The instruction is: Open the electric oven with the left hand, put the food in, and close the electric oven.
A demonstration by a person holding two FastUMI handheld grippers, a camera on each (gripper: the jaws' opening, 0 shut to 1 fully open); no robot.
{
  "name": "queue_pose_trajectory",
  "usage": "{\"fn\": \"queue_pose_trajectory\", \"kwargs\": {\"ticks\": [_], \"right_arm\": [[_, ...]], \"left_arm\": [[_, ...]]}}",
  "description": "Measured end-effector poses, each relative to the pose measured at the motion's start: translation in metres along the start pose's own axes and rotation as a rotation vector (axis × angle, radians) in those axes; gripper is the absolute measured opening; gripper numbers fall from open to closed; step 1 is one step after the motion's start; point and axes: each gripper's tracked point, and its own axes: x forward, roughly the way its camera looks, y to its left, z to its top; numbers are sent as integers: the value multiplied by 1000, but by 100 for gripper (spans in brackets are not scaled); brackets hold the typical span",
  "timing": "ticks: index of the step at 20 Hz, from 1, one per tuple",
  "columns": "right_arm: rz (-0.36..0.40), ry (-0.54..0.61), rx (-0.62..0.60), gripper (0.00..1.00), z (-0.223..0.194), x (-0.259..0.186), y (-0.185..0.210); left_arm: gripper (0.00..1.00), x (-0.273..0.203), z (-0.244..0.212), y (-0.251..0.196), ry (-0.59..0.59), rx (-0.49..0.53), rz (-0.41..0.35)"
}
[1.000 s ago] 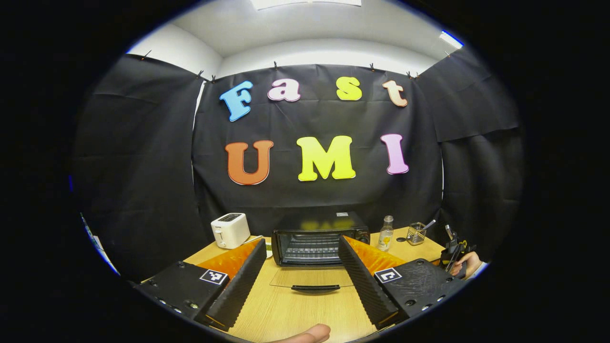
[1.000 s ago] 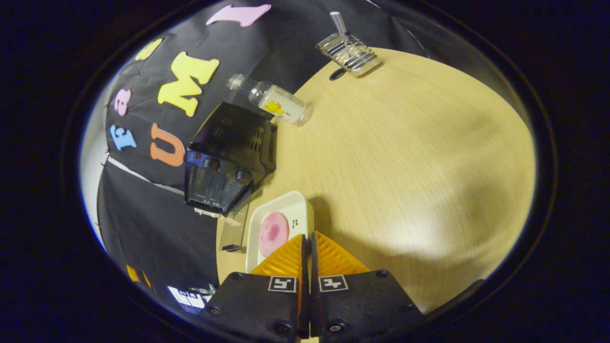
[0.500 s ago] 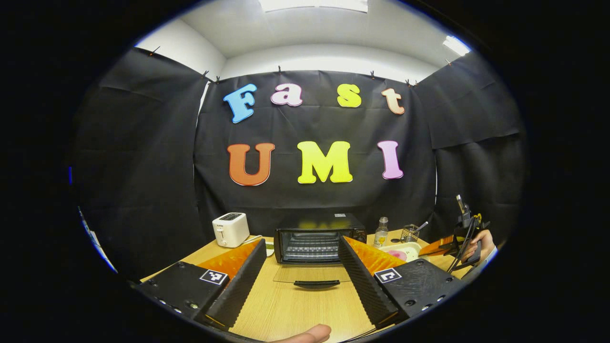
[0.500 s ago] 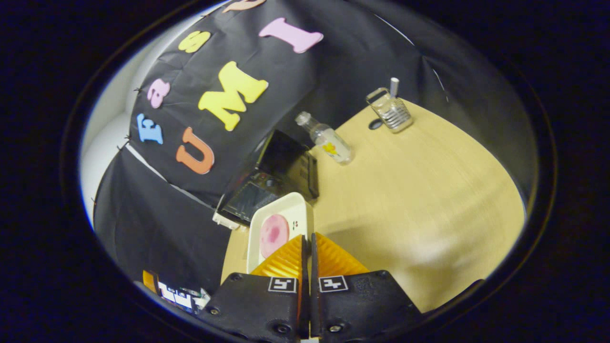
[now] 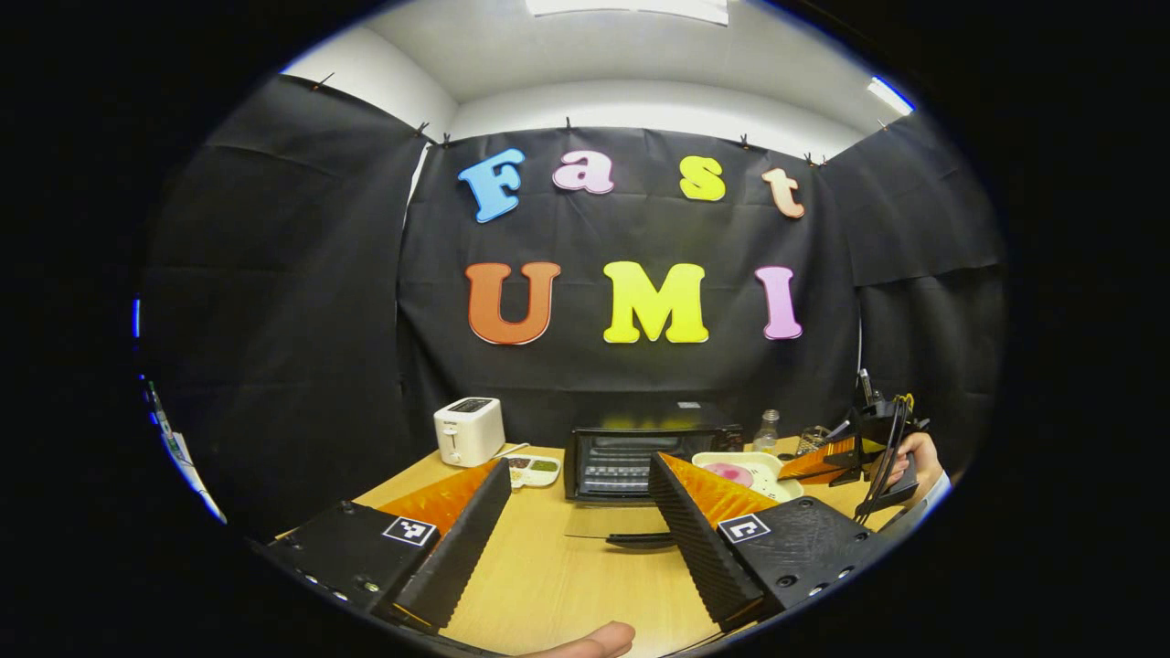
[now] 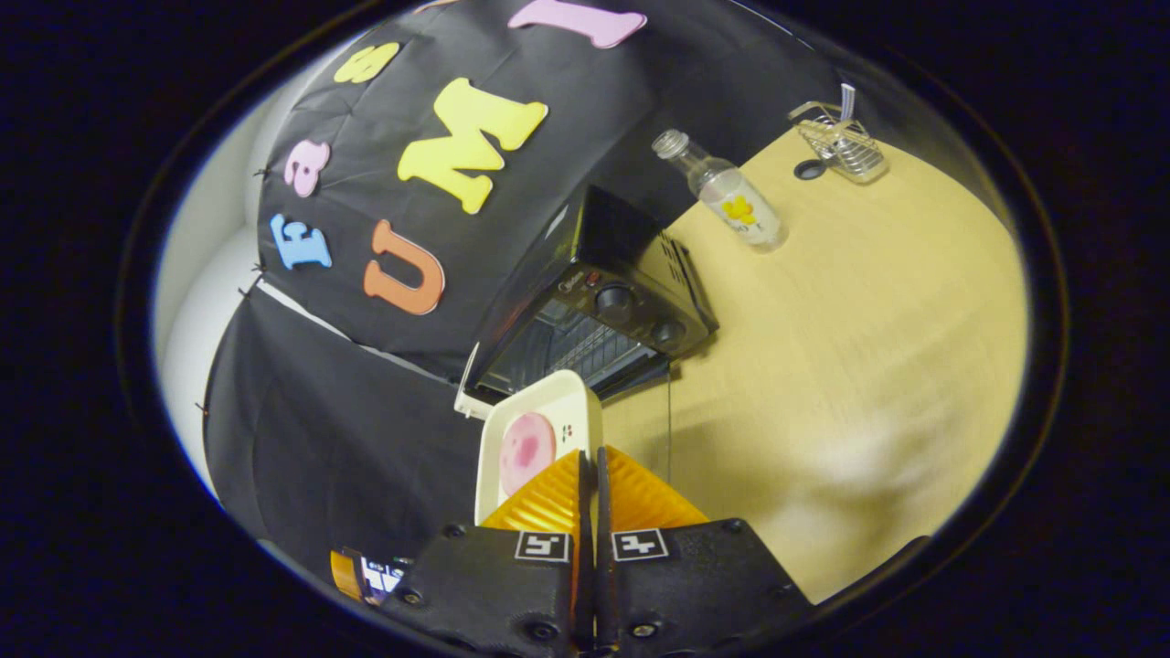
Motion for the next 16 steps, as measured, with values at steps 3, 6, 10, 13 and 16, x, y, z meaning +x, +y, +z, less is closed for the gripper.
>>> {"fn": "queue_pose_trajectory", "kwargs": {"ticks": [3, 6, 10, 13, 16], "right_arm": [[-31, 3, 1, 4, -8, 31, 11], [-61, -17, 38, 7, -9, 63, 14], [-83, -105, 109, 4, 2, 101, 18], [-96, -174, 153, 4, 9, 125, 24], [-145, -243, 186, 5, 18, 148, 23]], "left_arm": [[96, 13, -8, 18, 6, 0, 18], [96, 24, -19, 28, 23, -7, 20], [96, 32, -25, 39, 11, 1, 31], [96, 39, -32, 42, 8, 24, 25], [96, 46, -41, 48, 18, 77, 36]]}}
